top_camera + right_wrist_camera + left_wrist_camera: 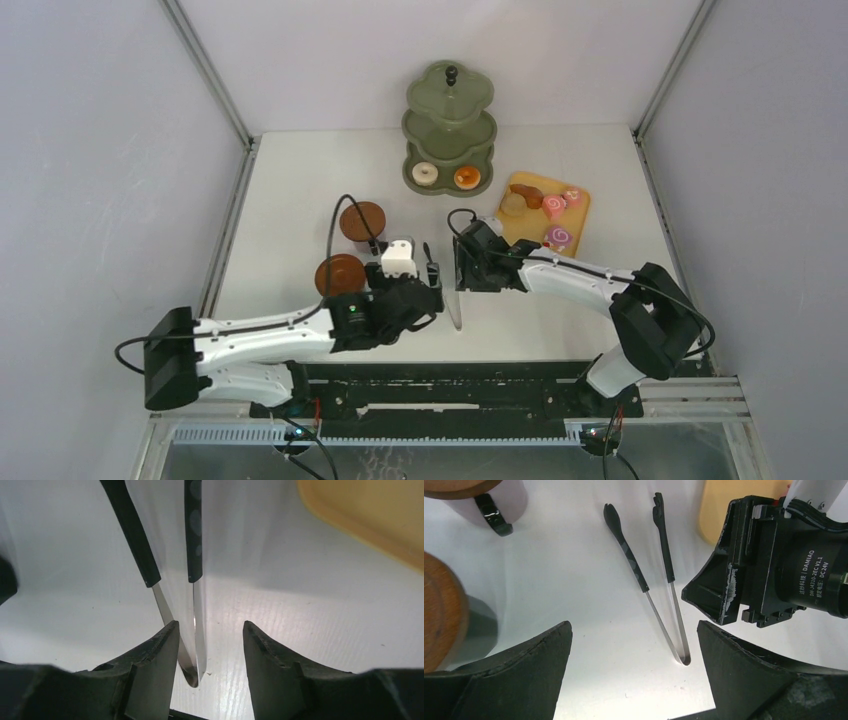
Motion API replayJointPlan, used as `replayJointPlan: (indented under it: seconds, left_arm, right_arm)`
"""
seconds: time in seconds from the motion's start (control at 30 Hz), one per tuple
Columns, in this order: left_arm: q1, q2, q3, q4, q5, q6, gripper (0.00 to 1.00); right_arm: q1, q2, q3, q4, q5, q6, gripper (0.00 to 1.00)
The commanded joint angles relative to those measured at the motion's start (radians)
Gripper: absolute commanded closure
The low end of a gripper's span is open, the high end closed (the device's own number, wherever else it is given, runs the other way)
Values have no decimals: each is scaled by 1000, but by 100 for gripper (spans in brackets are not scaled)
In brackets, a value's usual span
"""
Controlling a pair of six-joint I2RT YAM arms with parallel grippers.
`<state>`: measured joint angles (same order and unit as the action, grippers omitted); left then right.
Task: Serve the afternoon tea
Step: Adjust the clamp at the center of the board.
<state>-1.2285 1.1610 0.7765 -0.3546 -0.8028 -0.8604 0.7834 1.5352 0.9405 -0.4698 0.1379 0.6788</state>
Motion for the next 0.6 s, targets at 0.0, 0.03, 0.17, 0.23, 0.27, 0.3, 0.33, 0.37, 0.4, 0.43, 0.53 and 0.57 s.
replayJointPlan:
  seconds: [0.0,0.03,0.17,0.23,0.27,0.3,0.33,0.37,0.4,0.43,0.53,0.57]
  left_arm:
    - [-2,91,104,27,-43,-2,0]
    - [1,115,116,32,-43,4,0]
    - [42,180,135,62,-7,15,2]
    - [78,197,122,106,38,26,3]
    - [94,207,117,123,59,32,4]
    - [114,223,121,136,82,40,4]
    - [129,236,127,145,95,49,5]
    - [142,253,136,148,105,59,5]
    - [155,269,144,150,114,67,5]
    - [166,284,153,153,122,75,6]
    - [215,323,160,176,163,85,8]
    - [230,335,159,187,177,86,9]
  right_arm:
    - [-33,1,-3,80,-30,-9,44]
    - [-40,10,-3,91,-43,-13,44]
    - [-68,44,-2,129,-67,-22,46]
    - [-80,60,0,149,-85,-27,46]
    - [-84,71,7,152,-88,-30,46]
    - [-88,84,17,151,-92,-35,46]
    - [-92,97,27,150,-95,-41,46]
    - [-94,107,35,151,-98,-43,47]
    - [-95,115,44,152,-99,-46,47]
    - [-97,126,52,151,-100,-48,47]
    - [-105,154,83,145,-102,-56,48]
    - [-107,162,92,142,-102,-58,48]
